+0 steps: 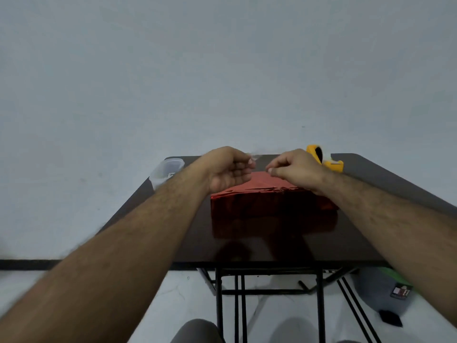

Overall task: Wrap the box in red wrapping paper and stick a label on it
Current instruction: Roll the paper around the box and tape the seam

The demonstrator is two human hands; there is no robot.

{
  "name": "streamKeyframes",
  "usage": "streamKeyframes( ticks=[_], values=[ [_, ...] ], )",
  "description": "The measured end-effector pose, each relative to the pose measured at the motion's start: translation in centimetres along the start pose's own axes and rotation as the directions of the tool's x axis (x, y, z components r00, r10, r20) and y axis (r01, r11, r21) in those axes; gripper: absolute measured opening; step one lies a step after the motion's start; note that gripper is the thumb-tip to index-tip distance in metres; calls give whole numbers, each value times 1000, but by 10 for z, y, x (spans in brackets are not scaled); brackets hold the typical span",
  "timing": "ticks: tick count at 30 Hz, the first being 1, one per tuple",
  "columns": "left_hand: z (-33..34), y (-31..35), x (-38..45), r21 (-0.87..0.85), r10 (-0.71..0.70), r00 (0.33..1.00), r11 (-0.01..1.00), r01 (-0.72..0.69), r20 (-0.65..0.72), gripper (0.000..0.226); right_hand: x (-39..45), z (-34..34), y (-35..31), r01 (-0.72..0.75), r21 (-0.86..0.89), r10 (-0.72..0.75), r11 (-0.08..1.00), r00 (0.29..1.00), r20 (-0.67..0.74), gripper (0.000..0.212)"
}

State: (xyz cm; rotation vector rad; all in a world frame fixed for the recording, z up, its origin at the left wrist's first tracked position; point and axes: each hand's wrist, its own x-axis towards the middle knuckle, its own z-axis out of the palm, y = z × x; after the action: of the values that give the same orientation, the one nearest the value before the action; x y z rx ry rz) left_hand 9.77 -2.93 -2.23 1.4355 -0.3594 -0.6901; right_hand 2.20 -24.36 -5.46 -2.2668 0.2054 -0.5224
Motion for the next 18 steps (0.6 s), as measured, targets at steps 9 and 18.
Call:
streamKeyframes(
  ticks=[9, 18],
  values=[
    [-4, -15, 13, 117, -211, 976, 969, 215, -50, 15, -33, -1, 10, 179, -202, -154, 963, 979, 132, 35],
    [-6, -11, 18, 244, -214, 974, 943, 227, -78, 11, -42, 0, 15, 419, -503, -314, 756, 906, 282, 79]
  ],
)
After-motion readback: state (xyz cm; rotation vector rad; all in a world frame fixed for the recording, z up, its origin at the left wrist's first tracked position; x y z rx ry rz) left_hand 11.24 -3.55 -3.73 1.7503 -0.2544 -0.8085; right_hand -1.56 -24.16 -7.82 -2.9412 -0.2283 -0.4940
